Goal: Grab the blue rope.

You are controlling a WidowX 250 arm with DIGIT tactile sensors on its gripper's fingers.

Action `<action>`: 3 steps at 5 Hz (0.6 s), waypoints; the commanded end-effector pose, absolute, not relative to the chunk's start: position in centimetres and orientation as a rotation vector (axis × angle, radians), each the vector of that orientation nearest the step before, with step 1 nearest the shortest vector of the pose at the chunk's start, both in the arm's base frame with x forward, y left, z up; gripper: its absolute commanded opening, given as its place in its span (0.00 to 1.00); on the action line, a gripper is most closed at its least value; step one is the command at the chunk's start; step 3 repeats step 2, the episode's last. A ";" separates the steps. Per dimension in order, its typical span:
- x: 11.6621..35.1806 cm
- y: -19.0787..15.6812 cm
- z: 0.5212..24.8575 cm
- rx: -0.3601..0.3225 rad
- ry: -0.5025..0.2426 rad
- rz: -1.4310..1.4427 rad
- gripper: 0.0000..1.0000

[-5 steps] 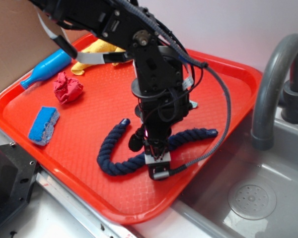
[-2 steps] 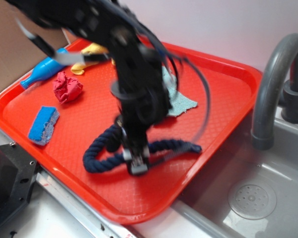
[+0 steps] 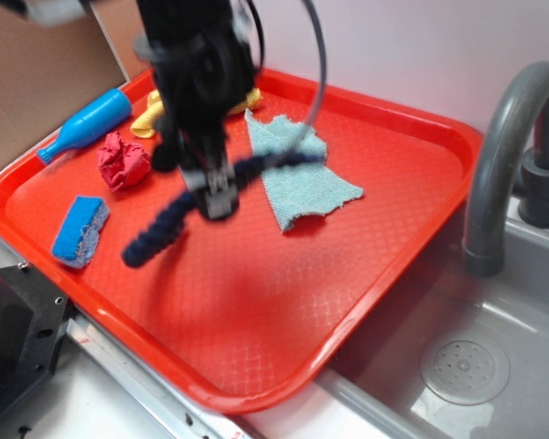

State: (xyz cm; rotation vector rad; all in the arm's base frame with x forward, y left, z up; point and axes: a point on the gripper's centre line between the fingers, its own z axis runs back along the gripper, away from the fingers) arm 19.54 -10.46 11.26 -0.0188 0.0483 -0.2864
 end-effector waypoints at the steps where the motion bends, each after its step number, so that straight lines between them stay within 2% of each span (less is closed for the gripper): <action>1: 18.7 -5.2 20.7 -0.074 -0.090 0.110 0.00; 3: 18.4 -5.4 20.7 -0.096 -0.074 0.026 0.00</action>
